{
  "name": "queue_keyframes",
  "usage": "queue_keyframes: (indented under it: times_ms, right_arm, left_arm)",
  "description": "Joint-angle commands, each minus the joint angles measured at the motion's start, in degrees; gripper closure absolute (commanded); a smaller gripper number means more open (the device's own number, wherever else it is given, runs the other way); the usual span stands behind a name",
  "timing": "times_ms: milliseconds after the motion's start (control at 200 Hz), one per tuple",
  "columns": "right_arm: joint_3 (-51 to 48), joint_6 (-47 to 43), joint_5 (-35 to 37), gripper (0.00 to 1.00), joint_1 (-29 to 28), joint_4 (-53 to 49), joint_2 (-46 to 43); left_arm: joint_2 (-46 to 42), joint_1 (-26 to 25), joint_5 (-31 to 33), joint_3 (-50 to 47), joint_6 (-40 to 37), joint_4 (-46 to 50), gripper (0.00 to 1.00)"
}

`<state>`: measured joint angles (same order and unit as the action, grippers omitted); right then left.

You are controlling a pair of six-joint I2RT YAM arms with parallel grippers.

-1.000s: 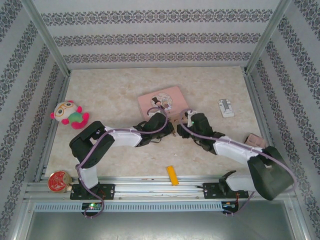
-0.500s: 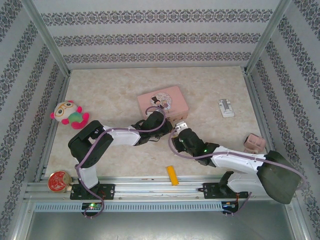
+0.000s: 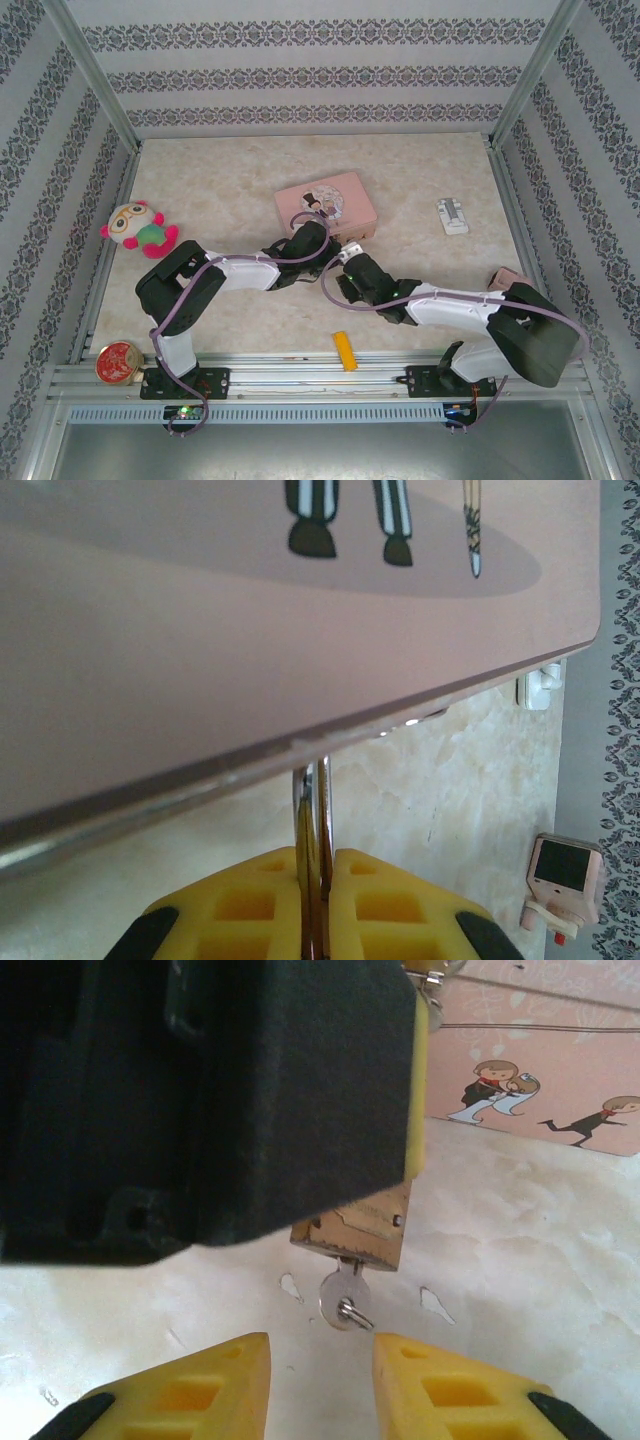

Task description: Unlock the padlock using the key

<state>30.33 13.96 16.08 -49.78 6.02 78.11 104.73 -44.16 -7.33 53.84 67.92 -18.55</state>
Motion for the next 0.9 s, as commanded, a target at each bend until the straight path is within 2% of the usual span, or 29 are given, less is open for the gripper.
queue_keyframes:
  times_ms: [0,550,900]
  right_arm:
    - [1.96,-1.27,1.75,0.67,-0.58,0.52,1.29]
    - [3.62,-2.1,2.14,0.79,1.39,2.61,5.95]
    - [2.72,0.04,-6.88,0.92,5.31,6.36,4.89]
  left_arm:
    - [-1.5,1.16,0.3,-0.43,1.21,-1.23,1.0]
    - [-1.56,1.18,-1.72,-0.67,0.76,-2.1,1.0]
    - [-1.14,1.18,-3.38,-0.75,-0.19,-2.72,1.0]
